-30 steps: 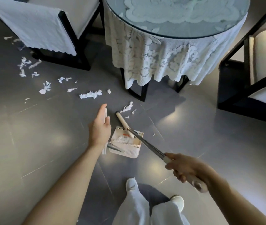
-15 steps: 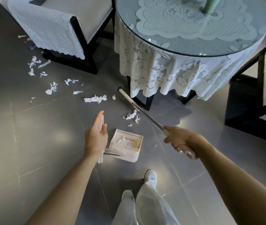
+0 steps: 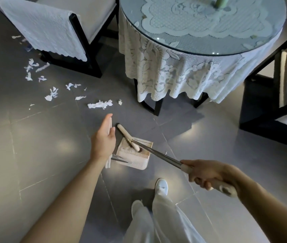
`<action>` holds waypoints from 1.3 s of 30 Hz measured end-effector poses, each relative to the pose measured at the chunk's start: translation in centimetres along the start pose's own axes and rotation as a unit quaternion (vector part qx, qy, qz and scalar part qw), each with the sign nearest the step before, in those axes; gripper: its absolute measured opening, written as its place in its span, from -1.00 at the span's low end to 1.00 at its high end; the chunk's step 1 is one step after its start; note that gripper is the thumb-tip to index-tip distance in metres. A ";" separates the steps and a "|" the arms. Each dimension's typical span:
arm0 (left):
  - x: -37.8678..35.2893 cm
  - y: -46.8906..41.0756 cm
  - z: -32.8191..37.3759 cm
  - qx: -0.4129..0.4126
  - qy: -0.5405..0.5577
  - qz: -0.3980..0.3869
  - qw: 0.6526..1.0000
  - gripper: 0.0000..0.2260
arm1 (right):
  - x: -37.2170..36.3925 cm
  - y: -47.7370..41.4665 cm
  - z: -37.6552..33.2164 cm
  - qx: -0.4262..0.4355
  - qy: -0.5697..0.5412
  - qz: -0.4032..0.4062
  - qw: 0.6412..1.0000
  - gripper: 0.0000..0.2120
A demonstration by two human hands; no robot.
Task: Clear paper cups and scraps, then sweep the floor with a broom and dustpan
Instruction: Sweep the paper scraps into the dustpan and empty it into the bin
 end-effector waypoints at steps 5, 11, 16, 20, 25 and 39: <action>0.3 3.6 0.1 -0.056 0.004 -0.023 0.998 -0.60 | -2.5 3.7 3.6 0.014 -0.104 0.042 0.994 -0.39; 0.0 7.5 0.7 -0.106 -0.017 -0.047 0.993 -0.62 | -4.4 6.5 9.3 0.029 -0.217 0.090 0.972 -0.44; -1.7 10.9 1.9 -0.147 -0.007 -0.086 0.985 -0.61 | -4.6 8.4 14.4 0.037 -0.245 0.126 0.961 -0.42; -3.3 13.2 2.8 -0.157 -0.017 -0.113 0.981 -0.60 | -4.7 7.8 16.9 0.037 -0.211 0.163 0.963 -0.37; -4.8 13.8 4.3 -0.167 -0.033 -0.103 0.980 -0.59 | -5.5 4.0 17.4 0.018 -0.185 0.137 0.973 -0.52; -0.7 24.6 2.5 -0.111 -0.069 0.010 0.991 -0.61 | -7.7 9.1 19.0 0.038 -0.142 0.042 0.988 -0.45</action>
Point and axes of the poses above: each hand's wrist, its own y-axis away from the middle knuckle, its own x-axis out of the back of the hand, z = x × y, the point moved 7 cm from there along -y, towards the middle knuckle, and after that the axes turned 11 degrees about -y, right-handed, at the moved point
